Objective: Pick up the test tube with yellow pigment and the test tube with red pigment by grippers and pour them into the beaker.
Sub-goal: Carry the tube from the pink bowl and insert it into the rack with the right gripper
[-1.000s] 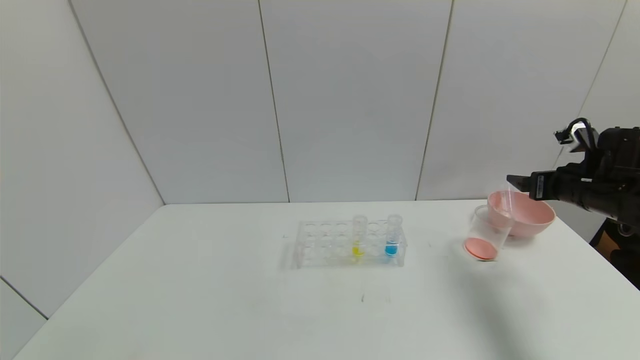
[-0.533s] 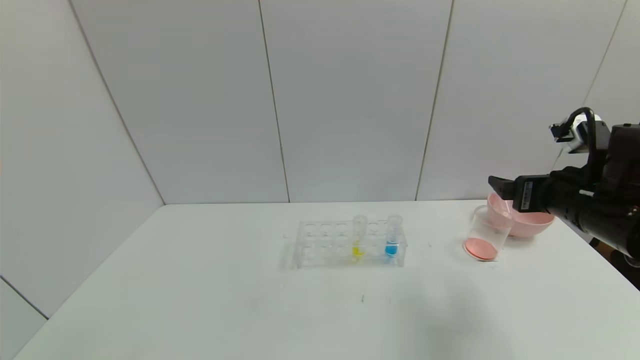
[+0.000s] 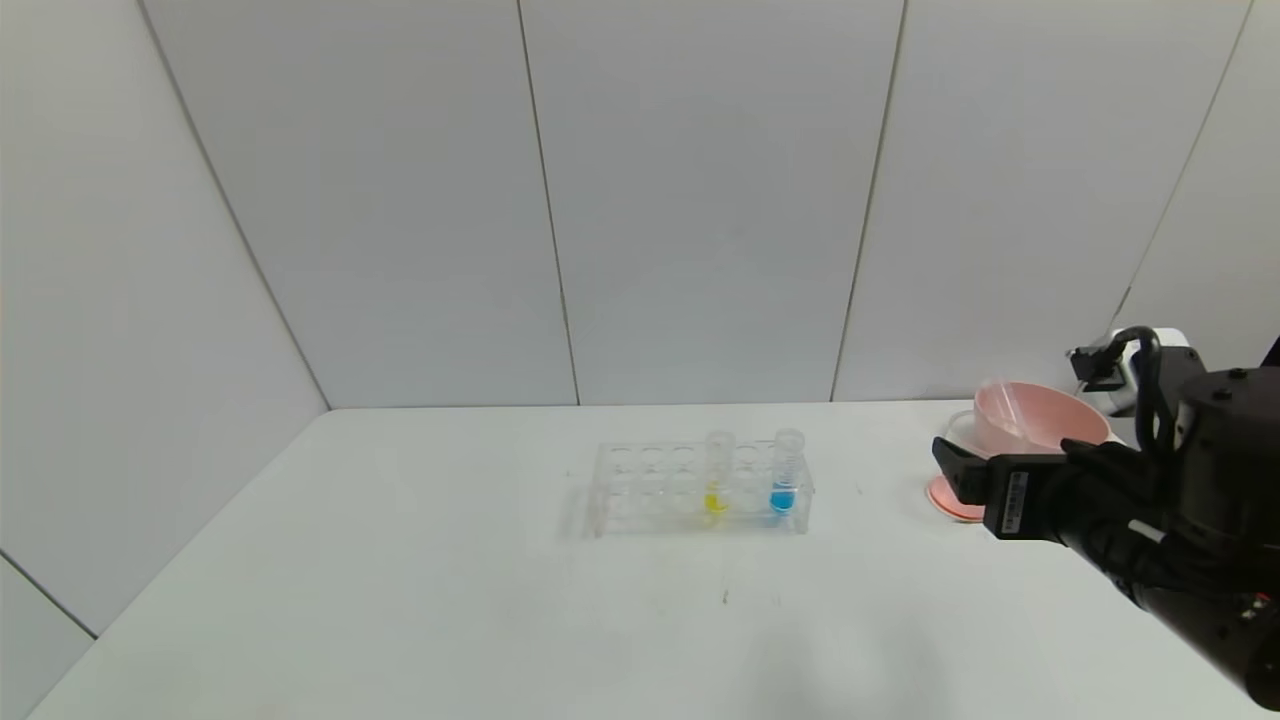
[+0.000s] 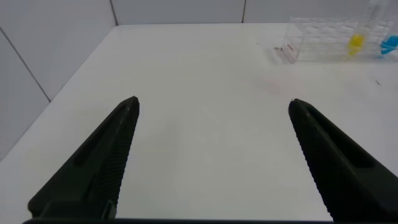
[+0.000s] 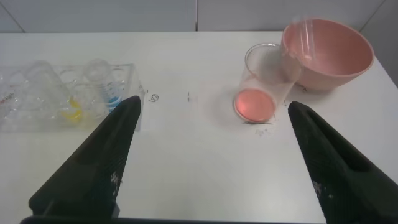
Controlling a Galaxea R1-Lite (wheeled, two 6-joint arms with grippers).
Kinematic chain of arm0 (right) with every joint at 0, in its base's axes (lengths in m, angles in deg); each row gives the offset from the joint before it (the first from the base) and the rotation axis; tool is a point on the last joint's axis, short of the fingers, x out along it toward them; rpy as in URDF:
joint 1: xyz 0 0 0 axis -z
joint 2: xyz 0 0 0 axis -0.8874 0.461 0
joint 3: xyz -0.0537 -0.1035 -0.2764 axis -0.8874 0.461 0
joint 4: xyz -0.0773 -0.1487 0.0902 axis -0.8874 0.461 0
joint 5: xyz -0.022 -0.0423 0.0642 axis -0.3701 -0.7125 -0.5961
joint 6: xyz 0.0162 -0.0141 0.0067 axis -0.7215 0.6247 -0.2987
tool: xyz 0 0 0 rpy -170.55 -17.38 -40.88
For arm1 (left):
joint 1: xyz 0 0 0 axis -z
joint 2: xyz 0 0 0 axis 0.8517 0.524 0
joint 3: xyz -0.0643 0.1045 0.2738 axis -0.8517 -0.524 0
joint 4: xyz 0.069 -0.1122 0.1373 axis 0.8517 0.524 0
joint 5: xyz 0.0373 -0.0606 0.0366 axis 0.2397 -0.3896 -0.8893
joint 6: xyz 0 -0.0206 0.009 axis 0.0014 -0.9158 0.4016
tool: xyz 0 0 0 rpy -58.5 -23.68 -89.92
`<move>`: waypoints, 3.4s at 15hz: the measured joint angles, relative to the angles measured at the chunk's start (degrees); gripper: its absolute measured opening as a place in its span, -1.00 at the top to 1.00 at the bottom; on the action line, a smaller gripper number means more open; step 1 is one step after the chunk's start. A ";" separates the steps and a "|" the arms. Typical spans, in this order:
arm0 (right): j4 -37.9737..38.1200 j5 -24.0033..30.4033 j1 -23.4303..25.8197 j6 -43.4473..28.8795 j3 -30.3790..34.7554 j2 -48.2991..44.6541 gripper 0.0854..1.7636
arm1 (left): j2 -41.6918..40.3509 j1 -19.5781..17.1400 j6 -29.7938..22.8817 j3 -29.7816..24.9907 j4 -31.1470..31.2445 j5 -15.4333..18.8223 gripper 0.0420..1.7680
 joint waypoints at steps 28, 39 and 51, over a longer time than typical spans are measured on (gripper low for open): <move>-0.87 -8.64 -19.71 -12.21 -22.82 32.37 -0.92 | 0.00 0.00 0.00 0.00 0.02 0.00 -0.94; -0.89 -2.95 -15.82 -8.61 -30.14 38.78 -0.93 | 0.00 0.00 0.00 0.00 0.02 0.00 -0.94; -1.00 -1.26 -10.92 -4.06 -39.34 44.50 -0.94 | 0.00 0.00 0.00 0.00 0.02 0.00 -0.94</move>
